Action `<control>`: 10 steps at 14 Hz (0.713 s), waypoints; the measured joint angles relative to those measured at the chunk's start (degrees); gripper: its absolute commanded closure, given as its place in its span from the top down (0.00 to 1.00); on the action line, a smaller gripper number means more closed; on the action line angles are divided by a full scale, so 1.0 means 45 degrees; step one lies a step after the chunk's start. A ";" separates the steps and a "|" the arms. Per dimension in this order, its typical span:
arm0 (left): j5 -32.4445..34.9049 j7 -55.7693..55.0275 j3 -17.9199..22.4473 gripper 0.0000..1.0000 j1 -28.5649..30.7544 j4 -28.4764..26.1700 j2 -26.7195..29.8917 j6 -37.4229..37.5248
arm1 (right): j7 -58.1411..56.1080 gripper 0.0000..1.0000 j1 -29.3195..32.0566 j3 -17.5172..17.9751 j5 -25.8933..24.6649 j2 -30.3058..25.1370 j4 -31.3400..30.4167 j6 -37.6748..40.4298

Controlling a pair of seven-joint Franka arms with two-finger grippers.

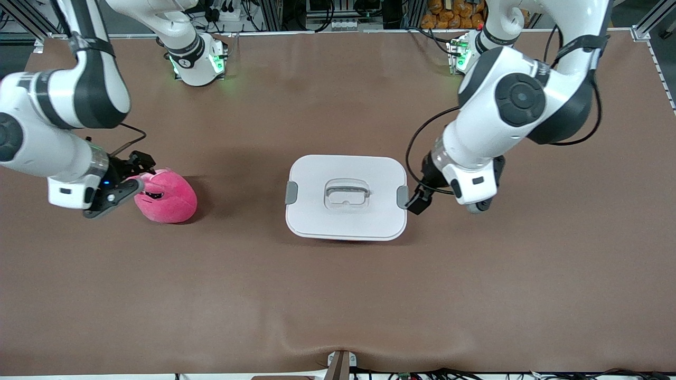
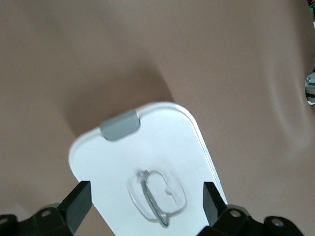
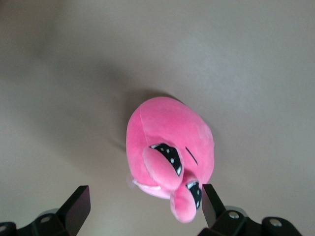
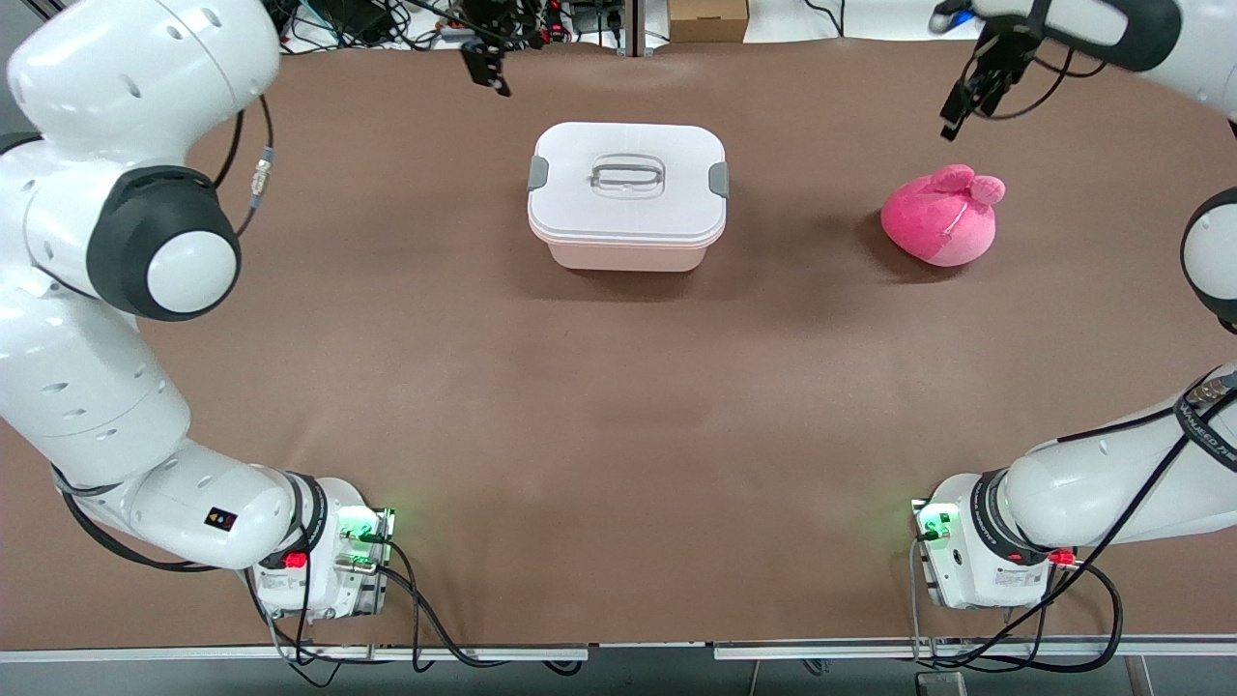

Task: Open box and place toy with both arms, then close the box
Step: 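Reach the left gripper to the lid handle while the right gripper reaches the toy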

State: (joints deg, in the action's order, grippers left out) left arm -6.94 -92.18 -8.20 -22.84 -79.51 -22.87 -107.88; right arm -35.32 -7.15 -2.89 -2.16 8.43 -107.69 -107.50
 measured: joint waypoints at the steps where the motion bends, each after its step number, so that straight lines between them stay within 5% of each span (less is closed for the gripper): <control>1: 0.0000 -0.0535 -0.0001 1.00 -0.0231 0.0003 -0.0135 -0.0158 | -0.0338 1.00 -0.0191 0.0004 -0.0295 -0.0207 -0.0748 -0.0817; 5: -0.0001 -0.2488 -0.0008 1.00 -0.0938 0.0010 -0.0675 -0.0777 | -0.2319 1.00 -0.0412 -0.0025 -0.0817 -0.0775 -0.3074 -0.3246; 10: -0.0001 -0.4434 -0.0003 1.00 -0.1798 0.0015 -0.1698 -0.2279 | -0.4886 1.00 -0.0234 -0.0197 -0.0848 -0.0797 -0.3831 -0.4694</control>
State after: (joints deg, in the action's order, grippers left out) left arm -6.94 -112.13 -8.21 -30.93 -79.45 -30.51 -118.13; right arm -57.31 -8.21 -3.77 -5.98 4.85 -124.93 -128.62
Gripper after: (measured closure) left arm 0.000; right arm 0.000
